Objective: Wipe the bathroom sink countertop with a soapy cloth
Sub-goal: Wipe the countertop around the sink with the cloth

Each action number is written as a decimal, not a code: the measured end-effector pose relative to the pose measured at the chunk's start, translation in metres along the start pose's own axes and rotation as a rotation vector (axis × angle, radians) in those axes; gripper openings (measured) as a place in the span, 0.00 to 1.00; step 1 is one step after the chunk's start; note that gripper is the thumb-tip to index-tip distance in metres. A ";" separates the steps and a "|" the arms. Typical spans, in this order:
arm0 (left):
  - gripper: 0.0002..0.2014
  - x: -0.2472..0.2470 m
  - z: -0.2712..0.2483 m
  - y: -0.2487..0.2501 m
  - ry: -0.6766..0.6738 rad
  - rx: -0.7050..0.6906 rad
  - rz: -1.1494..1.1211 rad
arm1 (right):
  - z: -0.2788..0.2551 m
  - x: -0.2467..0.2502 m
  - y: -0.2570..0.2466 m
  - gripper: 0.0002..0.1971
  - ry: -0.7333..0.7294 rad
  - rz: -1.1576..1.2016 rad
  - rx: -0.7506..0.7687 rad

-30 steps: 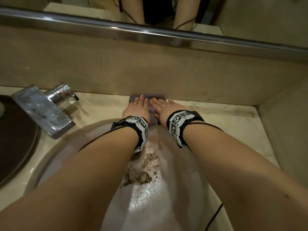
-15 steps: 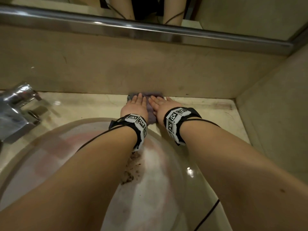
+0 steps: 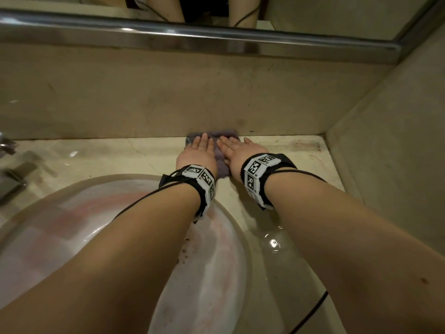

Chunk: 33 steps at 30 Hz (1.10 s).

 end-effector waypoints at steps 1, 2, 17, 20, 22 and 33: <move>0.32 0.000 0.001 0.003 0.007 -0.001 -0.001 | -0.001 0.000 0.003 0.29 0.000 -0.006 -0.001; 0.32 0.000 0.002 0.005 0.012 -0.002 -0.005 | -0.002 0.000 0.005 0.29 -0.002 -0.011 -0.003; 0.33 0.008 0.013 0.044 0.033 -0.057 0.005 | -0.013 -0.004 0.048 0.29 -0.017 0.020 -0.049; 0.33 0.010 0.015 0.053 0.036 -0.080 0.019 | -0.014 -0.005 0.058 0.30 -0.028 0.013 -0.077; 0.33 0.014 0.018 0.065 0.041 -0.104 0.018 | -0.018 -0.006 0.069 0.30 -0.033 0.013 -0.106; 0.35 0.029 0.031 0.101 -0.068 -0.176 0.056 | -0.026 -0.008 0.106 0.32 -0.047 0.040 -0.170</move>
Point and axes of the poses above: each hand's wrist, its own z-axis towards the middle knuckle, its own x-axis out of the back of the hand, y = z × x, the point moved 5 cm from there along z, towards the middle knuckle, and after that the axes turned 10 degrees about z, right-handed, at the moved point
